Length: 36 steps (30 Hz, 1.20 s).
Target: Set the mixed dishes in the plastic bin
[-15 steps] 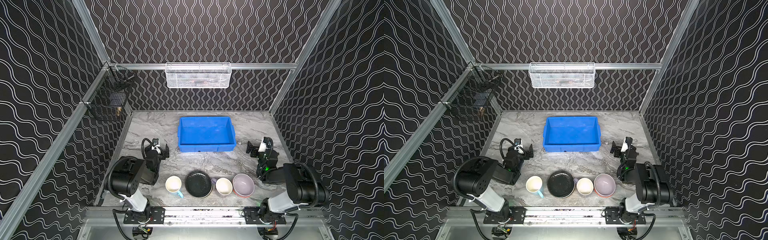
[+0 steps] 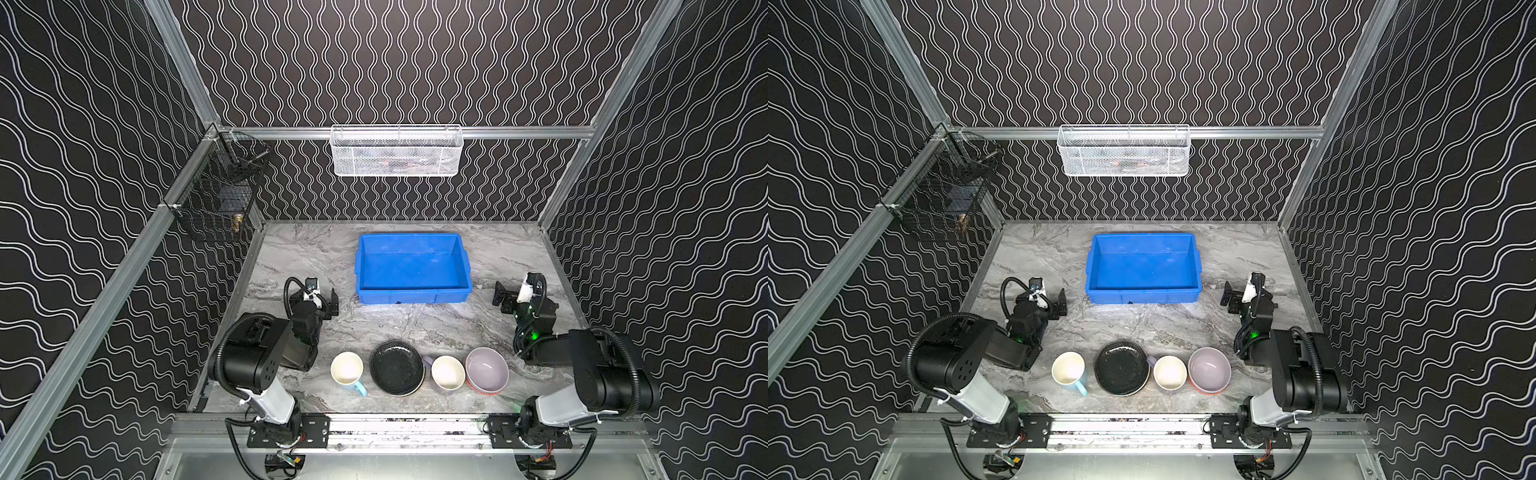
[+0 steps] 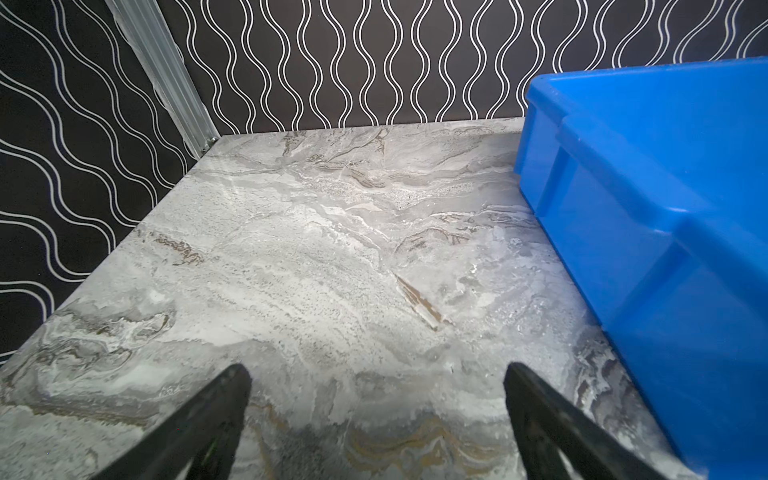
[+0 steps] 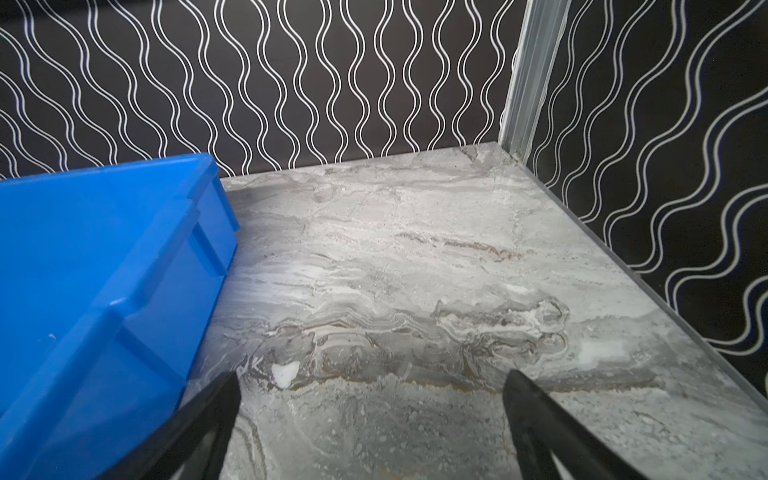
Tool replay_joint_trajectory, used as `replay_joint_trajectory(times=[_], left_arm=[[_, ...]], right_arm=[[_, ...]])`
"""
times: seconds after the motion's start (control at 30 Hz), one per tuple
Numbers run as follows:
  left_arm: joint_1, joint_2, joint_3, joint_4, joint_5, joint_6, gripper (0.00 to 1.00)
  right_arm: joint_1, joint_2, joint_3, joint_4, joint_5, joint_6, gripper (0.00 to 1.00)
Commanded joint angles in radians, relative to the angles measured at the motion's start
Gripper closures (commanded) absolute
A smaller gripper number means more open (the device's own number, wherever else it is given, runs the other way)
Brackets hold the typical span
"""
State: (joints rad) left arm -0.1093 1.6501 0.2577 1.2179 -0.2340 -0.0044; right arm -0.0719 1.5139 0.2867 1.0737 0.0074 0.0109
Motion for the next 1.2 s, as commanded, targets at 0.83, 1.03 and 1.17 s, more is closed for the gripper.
replay_joint_trajectory(times=[0.83, 1.03, 1.17], left_arm=[[0.004, -0.005, 0.007, 0.026, 0.016, -0.002, 0.01], [-0.015, -0.004, -0.008, 0.054, -0.021, 0.007, 0.01], [-0.016, -0.005, -0.007, 0.055, -0.021, 0.009, 0.01]], right_arm=[[0.009, -0.045, 0.112, -0.218, 0.150, 0.055, 0.01], [0.010, -0.028, 0.502, -0.887, 0.315, 0.197, 0.01], [0.022, -0.051, 0.652, -1.074, 0.300, 0.240, 0.01]])
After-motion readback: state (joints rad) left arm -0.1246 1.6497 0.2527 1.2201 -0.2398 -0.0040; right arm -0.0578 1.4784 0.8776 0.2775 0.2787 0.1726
